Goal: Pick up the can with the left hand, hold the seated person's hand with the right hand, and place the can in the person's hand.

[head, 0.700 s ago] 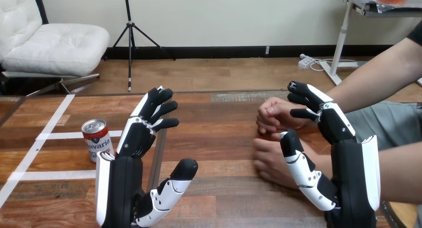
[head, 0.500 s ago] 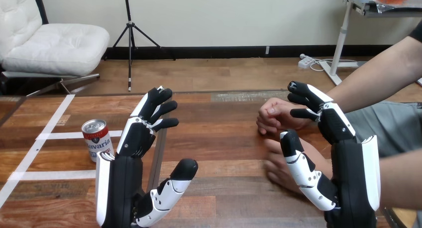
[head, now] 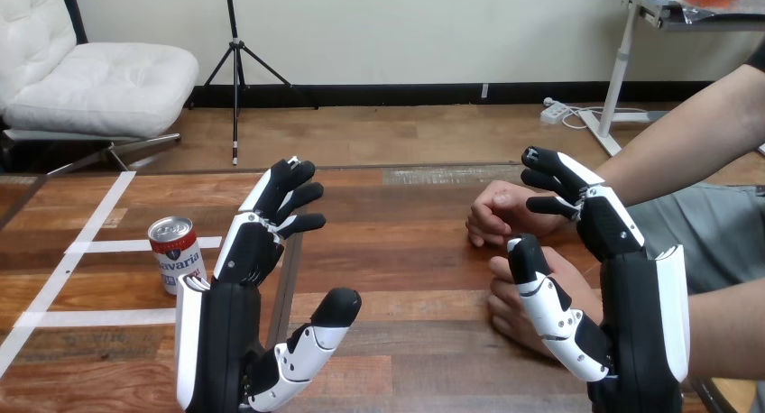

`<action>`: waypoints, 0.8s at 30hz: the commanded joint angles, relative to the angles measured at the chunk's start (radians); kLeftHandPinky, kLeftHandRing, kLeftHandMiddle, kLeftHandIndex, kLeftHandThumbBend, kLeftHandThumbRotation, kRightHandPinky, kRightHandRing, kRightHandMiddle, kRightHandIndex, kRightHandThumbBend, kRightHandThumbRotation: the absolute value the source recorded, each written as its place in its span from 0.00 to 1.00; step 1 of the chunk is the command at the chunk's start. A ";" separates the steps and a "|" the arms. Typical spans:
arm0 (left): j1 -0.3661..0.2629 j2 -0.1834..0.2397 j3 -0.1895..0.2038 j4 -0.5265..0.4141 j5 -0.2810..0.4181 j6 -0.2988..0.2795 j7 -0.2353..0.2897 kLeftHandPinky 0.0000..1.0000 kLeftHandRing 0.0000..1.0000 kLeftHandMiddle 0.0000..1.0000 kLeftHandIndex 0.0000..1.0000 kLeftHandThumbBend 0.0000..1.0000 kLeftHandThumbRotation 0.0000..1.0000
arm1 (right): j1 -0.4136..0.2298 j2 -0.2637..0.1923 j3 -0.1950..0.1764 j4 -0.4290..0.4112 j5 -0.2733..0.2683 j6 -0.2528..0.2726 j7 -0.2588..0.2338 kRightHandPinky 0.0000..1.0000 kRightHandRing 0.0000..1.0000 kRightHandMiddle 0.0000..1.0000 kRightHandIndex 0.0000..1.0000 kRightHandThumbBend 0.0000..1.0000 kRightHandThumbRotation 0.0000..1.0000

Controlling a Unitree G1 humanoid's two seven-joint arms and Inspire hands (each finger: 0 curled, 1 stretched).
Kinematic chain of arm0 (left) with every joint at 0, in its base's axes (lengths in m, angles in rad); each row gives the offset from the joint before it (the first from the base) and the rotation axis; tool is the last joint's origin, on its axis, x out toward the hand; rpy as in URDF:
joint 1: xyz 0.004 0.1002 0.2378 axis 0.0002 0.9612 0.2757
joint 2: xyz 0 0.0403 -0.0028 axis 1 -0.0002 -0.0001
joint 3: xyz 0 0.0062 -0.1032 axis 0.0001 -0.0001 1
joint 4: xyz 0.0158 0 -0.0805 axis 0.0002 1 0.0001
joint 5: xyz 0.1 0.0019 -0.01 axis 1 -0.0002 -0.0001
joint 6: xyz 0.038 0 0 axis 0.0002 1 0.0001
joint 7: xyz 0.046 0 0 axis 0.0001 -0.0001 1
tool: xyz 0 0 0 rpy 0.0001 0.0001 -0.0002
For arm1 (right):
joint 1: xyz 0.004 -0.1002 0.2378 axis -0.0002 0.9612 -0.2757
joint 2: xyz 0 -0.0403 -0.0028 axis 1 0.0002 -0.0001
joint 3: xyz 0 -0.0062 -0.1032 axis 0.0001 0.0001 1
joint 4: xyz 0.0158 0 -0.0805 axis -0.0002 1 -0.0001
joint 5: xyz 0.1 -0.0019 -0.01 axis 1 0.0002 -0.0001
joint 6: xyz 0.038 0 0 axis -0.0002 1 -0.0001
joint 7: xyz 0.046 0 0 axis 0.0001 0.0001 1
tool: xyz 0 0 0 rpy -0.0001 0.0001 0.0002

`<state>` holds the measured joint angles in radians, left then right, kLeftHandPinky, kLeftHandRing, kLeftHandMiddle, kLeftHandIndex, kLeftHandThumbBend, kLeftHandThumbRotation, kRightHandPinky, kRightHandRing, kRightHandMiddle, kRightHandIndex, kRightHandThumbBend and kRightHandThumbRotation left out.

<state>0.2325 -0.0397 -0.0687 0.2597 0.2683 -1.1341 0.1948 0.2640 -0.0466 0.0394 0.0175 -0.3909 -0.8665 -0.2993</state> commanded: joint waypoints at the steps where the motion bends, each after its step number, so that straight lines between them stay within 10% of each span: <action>1: -0.014 -0.031 -0.004 -0.005 0.009 -0.001 0.008 0.69 0.79 0.85 0.86 0.67 0.65 | -0.042 0.003 0.000 -0.011 0.017 -0.023 0.003 0.67 0.77 0.81 0.79 0.42 0.60; 24: -0.015 -0.028 -0.007 -0.003 0.009 -0.002 0.010 0.69 0.79 0.85 0.86 0.67 0.65 | -0.044 0.002 -0.004 -0.011 0.010 -0.022 0.005 0.67 0.77 0.81 0.79 0.42 0.60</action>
<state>0.2325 -0.0398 -0.0691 0.2599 0.2736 -1.1341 0.2000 0.2639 -0.0465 0.0394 0.0175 -0.3897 -0.8666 -0.2933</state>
